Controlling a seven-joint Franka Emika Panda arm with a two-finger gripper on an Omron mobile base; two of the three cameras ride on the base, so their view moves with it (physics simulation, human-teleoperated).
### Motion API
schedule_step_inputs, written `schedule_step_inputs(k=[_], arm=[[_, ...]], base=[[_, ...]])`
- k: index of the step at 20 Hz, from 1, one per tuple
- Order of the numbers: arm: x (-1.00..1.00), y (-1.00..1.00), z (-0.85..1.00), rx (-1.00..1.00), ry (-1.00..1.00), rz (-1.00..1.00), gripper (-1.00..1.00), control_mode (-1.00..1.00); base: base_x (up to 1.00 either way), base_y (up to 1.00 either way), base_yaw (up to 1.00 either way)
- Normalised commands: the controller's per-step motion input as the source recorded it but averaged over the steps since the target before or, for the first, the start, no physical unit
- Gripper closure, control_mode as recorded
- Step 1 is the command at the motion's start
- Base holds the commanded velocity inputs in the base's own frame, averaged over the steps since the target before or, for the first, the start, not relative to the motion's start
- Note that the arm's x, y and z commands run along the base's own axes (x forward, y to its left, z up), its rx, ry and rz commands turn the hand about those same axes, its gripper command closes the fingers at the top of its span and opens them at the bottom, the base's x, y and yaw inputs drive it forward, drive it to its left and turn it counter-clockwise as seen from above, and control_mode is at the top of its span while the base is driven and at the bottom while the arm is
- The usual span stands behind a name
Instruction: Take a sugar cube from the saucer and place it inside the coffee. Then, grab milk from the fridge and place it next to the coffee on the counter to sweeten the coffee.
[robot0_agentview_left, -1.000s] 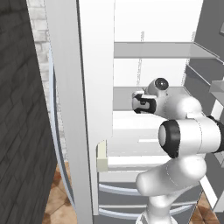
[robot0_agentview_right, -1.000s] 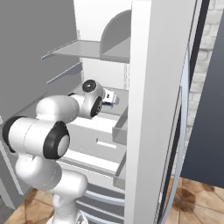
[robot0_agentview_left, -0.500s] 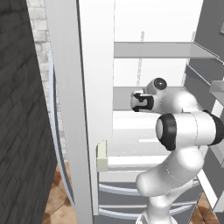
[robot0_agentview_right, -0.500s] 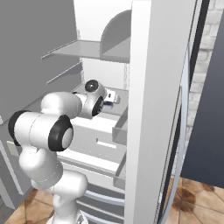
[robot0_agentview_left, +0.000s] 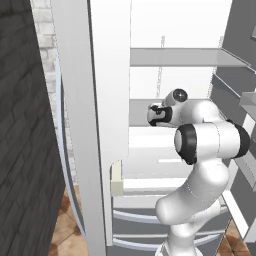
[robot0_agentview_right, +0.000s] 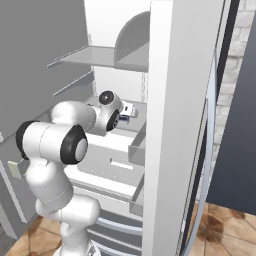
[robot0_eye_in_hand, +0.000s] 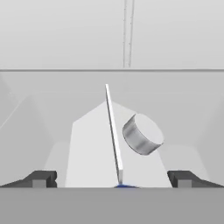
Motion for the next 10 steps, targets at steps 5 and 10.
schedule_step_inputs(k=[5, 10], arm=[[0.17, 0.00, -0.07, 0.00, 0.00, 0.00, -1.00, -1.00], [0.16, 0.00, -0.07, 0.00, 0.00, 0.00, 1.00, -1.00]], base=[[0.00, 0.00, 0.00], [0.00, 0.00, 0.00]])
